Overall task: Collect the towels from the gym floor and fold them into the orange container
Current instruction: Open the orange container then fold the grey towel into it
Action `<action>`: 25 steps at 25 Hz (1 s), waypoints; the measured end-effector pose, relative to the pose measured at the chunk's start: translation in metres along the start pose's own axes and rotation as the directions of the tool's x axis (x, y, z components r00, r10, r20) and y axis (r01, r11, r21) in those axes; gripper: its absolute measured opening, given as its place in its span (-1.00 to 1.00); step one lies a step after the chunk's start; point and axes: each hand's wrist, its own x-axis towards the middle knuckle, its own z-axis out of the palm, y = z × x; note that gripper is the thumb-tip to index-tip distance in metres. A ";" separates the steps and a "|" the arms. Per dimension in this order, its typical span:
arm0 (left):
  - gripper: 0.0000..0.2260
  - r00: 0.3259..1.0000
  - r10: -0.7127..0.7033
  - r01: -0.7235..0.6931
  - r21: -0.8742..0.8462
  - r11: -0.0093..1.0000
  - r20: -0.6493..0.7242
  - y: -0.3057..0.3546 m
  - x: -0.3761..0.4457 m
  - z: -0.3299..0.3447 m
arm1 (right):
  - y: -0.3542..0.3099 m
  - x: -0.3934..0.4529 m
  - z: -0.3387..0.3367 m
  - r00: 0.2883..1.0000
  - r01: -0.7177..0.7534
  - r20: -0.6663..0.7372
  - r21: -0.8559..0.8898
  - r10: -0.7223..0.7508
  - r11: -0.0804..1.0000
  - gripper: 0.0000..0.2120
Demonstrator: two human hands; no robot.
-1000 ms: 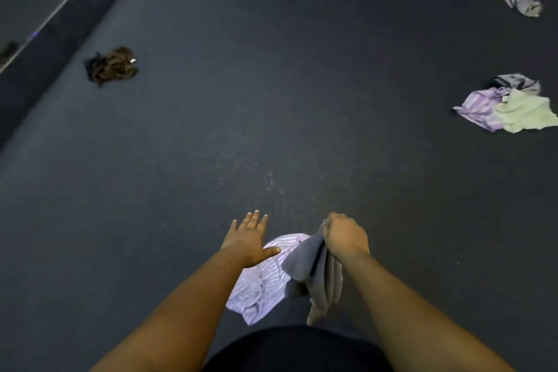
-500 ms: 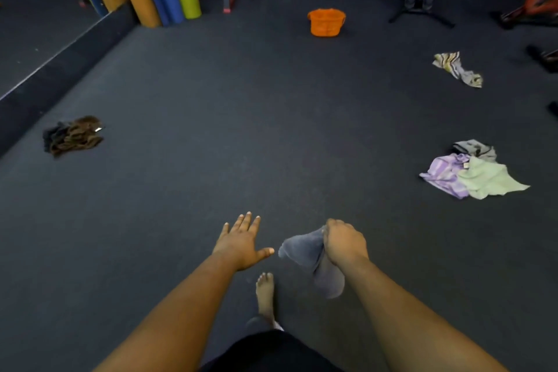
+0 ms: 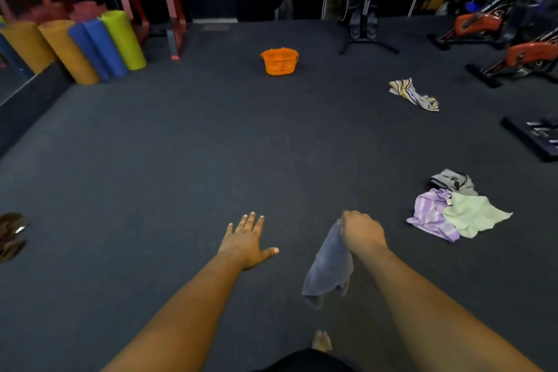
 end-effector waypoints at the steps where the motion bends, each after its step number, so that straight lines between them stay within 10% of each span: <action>1: -0.10 1.000 0.007 -0.007 0.009 1.000 -0.006 0.001 0.032 -0.015 | 0.002 0.032 -0.006 1.000 0.000 -0.006 0.013 0.000 1.000 -0.75; 25: -0.10 0.990 -0.036 0.036 0.001 0.999 -0.136 -0.054 0.707 -0.412 | -0.016 0.787 -0.232 0.981 0.141 -0.127 -0.064 -0.148 0.988 -0.85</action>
